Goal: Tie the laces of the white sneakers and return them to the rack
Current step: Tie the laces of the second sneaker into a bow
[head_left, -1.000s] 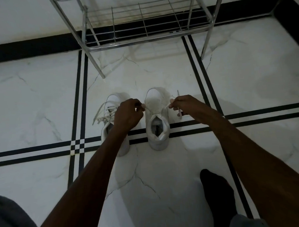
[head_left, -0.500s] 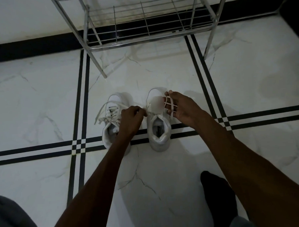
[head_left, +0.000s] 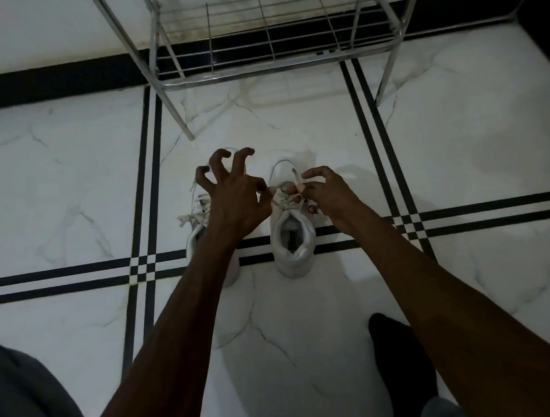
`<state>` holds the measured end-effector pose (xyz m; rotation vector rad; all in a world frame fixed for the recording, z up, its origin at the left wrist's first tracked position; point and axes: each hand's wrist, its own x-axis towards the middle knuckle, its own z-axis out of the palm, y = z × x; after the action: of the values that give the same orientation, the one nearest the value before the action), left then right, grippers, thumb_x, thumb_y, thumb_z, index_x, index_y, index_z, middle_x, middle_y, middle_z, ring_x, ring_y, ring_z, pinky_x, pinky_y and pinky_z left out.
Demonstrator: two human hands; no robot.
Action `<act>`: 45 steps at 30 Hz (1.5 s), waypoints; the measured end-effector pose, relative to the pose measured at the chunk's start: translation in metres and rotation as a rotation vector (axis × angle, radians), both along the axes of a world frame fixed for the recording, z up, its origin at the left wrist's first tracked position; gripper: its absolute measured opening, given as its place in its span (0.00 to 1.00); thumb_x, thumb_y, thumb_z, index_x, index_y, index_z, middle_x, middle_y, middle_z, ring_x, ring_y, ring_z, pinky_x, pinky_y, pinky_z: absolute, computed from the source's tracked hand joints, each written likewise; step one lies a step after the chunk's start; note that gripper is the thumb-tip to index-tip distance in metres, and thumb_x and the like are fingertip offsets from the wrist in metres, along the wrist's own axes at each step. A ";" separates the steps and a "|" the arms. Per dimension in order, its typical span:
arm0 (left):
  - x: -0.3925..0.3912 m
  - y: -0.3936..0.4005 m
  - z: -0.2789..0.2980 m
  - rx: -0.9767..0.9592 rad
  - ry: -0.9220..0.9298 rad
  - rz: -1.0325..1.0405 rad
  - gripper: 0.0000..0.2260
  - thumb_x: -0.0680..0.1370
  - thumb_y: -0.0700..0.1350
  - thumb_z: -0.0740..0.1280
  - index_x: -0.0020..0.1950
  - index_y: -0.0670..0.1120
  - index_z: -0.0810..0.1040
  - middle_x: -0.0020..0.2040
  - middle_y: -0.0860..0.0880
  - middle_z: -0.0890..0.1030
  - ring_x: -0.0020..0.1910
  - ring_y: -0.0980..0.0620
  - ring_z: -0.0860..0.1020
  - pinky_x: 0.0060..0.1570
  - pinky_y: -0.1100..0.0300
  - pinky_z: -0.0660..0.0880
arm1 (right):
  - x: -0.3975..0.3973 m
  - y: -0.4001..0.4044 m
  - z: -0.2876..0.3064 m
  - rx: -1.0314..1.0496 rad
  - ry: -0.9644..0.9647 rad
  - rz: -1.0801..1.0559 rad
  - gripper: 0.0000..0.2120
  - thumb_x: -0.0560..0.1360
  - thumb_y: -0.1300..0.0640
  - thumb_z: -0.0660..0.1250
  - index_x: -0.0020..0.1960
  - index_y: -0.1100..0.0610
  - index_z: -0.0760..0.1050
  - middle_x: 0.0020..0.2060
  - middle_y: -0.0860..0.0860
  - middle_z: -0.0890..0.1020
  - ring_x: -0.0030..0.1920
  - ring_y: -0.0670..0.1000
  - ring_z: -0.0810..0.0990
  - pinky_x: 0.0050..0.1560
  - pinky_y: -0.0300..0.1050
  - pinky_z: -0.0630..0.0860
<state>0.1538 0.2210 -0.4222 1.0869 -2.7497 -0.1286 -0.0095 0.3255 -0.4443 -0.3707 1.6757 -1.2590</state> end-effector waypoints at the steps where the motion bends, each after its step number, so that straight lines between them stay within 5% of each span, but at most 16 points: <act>1: 0.002 -0.002 0.004 -0.003 -0.067 -0.012 0.13 0.73 0.59 0.68 0.41 0.53 0.87 0.77 0.51 0.67 0.77 0.37 0.57 0.67 0.33 0.56 | 0.000 0.000 -0.001 0.006 0.004 -0.001 0.15 0.77 0.63 0.69 0.62 0.60 0.71 0.43 0.52 0.88 0.42 0.49 0.83 0.33 0.42 0.73; 4: 0.002 -0.010 0.008 0.055 -0.217 -0.065 0.11 0.75 0.58 0.70 0.44 0.53 0.88 0.79 0.50 0.66 0.81 0.39 0.50 0.73 0.29 0.44 | 0.000 -0.001 0.000 0.016 0.030 0.021 0.14 0.77 0.61 0.69 0.61 0.60 0.73 0.45 0.51 0.88 0.46 0.49 0.84 0.34 0.41 0.75; 6: 0.001 -0.014 0.009 0.227 -0.175 -0.099 0.13 0.78 0.58 0.66 0.44 0.52 0.87 0.69 0.50 0.78 0.78 0.46 0.64 0.76 0.34 0.41 | 0.001 -0.001 0.003 0.025 0.049 0.035 0.12 0.77 0.60 0.70 0.60 0.59 0.75 0.42 0.49 0.88 0.44 0.47 0.84 0.34 0.40 0.76; 8: 0.000 -0.014 0.012 0.499 0.040 -0.073 0.18 0.80 0.57 0.63 0.39 0.49 0.84 0.50 0.51 0.87 0.60 0.52 0.81 0.77 0.43 0.59 | 0.001 -0.002 0.006 0.025 0.050 0.035 0.11 0.77 0.60 0.69 0.59 0.59 0.77 0.41 0.47 0.87 0.43 0.45 0.84 0.36 0.38 0.77; 10: -0.001 -0.009 0.010 0.797 0.316 0.029 0.20 0.82 0.54 0.63 0.38 0.42 0.84 0.46 0.51 0.88 0.51 0.54 0.84 0.61 0.51 0.76 | 0.000 -0.003 0.005 -0.002 0.004 0.018 0.11 0.78 0.58 0.69 0.59 0.59 0.78 0.45 0.51 0.87 0.43 0.46 0.85 0.39 0.39 0.78; 12: -0.006 -0.002 0.003 1.111 0.584 0.162 0.21 0.84 0.50 0.62 0.42 0.35 0.82 0.49 0.47 0.88 0.53 0.51 0.85 0.56 0.57 0.77 | 0.000 -0.003 0.004 -0.026 -0.056 -0.020 0.09 0.78 0.58 0.68 0.57 0.58 0.79 0.47 0.55 0.87 0.43 0.48 0.85 0.39 0.40 0.78; 14: -0.013 0.003 -0.003 1.311 0.750 0.247 0.20 0.85 0.49 0.59 0.41 0.37 0.78 0.47 0.43 0.87 0.51 0.47 0.86 0.51 0.61 0.78 | 0.000 -0.003 0.002 -0.041 -0.081 -0.060 0.08 0.78 0.58 0.69 0.56 0.58 0.79 0.46 0.56 0.86 0.43 0.50 0.85 0.39 0.41 0.78; 19: -0.024 0.009 -0.028 1.124 0.742 0.159 0.17 0.87 0.50 0.53 0.50 0.42 0.76 0.38 0.49 0.75 0.37 0.55 0.74 0.42 0.61 0.75 | 0.000 -0.003 -0.008 -0.045 -0.050 -0.075 0.06 0.76 0.59 0.72 0.53 0.58 0.83 0.44 0.56 0.87 0.43 0.50 0.85 0.40 0.42 0.80; 23: -0.020 0.011 -0.036 1.030 0.643 0.022 0.12 0.86 0.41 0.55 0.62 0.42 0.76 0.46 0.50 0.81 0.45 0.53 0.79 0.47 0.58 0.77 | 0.002 -0.006 -0.011 -0.024 -0.022 -0.132 0.08 0.74 0.59 0.74 0.52 0.60 0.83 0.42 0.54 0.86 0.39 0.49 0.85 0.35 0.39 0.80; 28: -0.018 0.011 -0.030 0.912 0.547 -0.065 0.14 0.84 0.36 0.56 0.66 0.46 0.75 0.43 0.56 0.80 0.39 0.63 0.77 0.44 0.63 0.74 | 0.006 -0.013 -0.016 0.020 0.027 -0.162 0.10 0.68 0.57 0.78 0.47 0.58 0.85 0.44 0.57 0.87 0.47 0.57 0.87 0.52 0.54 0.84; 33: -0.019 0.011 -0.024 0.828 0.500 -0.050 0.09 0.81 0.41 0.63 0.60 0.46 0.68 0.41 0.50 0.84 0.36 0.44 0.81 0.40 0.47 0.78 | 0.005 -0.011 -0.010 -0.111 0.118 0.012 0.09 0.73 0.60 0.74 0.53 0.60 0.85 0.47 0.59 0.87 0.52 0.59 0.86 0.57 0.52 0.82; 37: -0.022 0.013 -0.022 0.825 0.525 0.062 0.18 0.75 0.42 0.68 0.58 0.43 0.62 0.42 0.45 0.84 0.38 0.39 0.81 0.42 0.38 0.79 | 0.001 -0.006 -0.007 -0.171 0.170 0.251 0.11 0.74 0.55 0.74 0.54 0.58 0.85 0.48 0.57 0.87 0.52 0.54 0.86 0.58 0.49 0.81; 41: -0.022 0.012 -0.026 0.847 0.513 0.039 0.20 0.77 0.36 0.67 0.63 0.41 0.61 0.45 0.45 0.85 0.42 0.44 0.83 0.47 0.43 0.80 | 0.004 -0.010 -0.007 -0.137 0.262 0.150 0.15 0.68 0.46 0.78 0.48 0.54 0.87 0.41 0.53 0.88 0.47 0.53 0.87 0.56 0.53 0.82; 45: -0.019 0.012 -0.030 1.032 0.574 0.090 0.24 0.81 0.40 0.68 0.69 0.42 0.57 0.48 0.42 0.86 0.47 0.49 0.83 0.49 0.60 0.80 | 0.009 -0.011 -0.011 -0.133 0.067 -0.093 0.09 0.70 0.57 0.77 0.48 0.59 0.86 0.43 0.59 0.87 0.45 0.58 0.86 0.50 0.53 0.84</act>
<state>0.1347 0.2332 -0.4527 1.0780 -2.0304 -1.6698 -0.0002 0.3140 -0.4551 -0.4234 1.6859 -1.4458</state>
